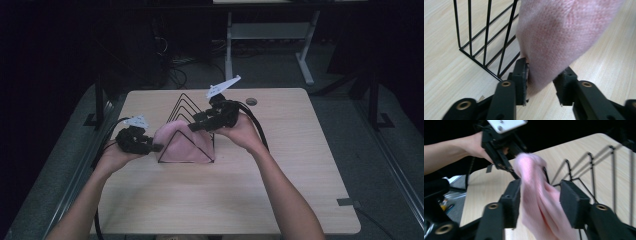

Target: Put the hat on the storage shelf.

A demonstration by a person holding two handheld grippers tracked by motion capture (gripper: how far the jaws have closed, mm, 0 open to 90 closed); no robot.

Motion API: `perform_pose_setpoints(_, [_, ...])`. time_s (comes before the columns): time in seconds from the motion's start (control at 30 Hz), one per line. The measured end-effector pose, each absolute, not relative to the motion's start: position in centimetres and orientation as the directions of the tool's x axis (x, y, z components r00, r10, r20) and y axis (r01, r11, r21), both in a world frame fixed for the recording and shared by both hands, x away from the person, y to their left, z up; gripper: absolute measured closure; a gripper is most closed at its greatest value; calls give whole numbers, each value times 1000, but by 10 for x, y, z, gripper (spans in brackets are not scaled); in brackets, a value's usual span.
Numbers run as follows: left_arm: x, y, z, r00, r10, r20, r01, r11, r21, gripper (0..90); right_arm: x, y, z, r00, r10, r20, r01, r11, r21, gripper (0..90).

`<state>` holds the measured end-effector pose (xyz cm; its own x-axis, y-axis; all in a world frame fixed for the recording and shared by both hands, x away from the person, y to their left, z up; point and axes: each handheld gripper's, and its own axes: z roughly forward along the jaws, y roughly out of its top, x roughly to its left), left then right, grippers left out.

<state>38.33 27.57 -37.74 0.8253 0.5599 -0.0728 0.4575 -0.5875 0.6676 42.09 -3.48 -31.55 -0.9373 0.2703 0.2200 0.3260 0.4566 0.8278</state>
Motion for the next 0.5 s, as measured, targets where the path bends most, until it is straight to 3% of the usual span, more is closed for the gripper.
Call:
perform_pose_setpoints(0.23, [378,277,-372,812,579,-75,470,-570,674,497,417,-69,-321,-912,343,226,364,418,832,416])
perform_pose_setpoints(0.5, [372,284,-377,798,597,-82,493,-568,659,439,409,-106,-327,-880,427,208,399,425,813,335])
